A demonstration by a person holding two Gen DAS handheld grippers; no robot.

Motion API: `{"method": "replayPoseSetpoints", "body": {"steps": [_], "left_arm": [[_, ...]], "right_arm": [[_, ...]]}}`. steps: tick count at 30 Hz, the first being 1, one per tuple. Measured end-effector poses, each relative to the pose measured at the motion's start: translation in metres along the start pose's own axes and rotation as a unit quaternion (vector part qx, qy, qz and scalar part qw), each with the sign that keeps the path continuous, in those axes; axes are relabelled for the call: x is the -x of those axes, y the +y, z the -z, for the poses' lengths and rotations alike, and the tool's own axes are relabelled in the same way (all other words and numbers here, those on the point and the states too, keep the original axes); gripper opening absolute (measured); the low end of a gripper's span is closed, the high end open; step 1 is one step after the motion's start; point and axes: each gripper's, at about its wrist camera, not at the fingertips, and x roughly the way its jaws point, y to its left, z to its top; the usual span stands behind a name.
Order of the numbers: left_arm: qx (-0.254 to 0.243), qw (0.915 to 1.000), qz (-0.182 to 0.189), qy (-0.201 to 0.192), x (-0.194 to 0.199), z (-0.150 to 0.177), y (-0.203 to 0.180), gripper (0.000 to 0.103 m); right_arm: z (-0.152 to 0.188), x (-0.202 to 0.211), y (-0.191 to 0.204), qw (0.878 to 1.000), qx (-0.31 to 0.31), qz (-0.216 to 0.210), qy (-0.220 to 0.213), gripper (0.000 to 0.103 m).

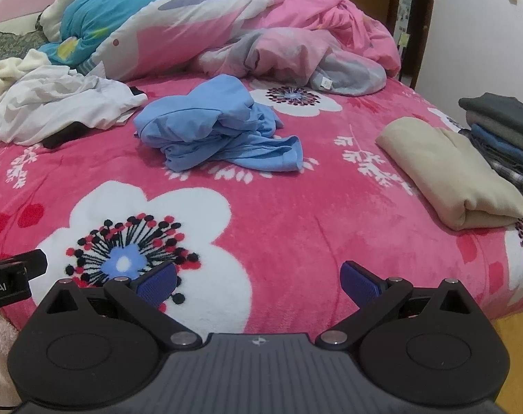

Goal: Fold clothes

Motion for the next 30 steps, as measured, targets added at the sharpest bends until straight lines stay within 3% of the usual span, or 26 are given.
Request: {"method": "replayPoseSetpoints", "body": {"steps": [30], "left_arm": [[-0.019,0.9998,0.001,-0.007,-0.005,-0.010,-0.006,0.103]], "right_arm": [[-0.009,-0.009,0.001,1.000,-0.010,-0.003,-0.002,0.103]]}}
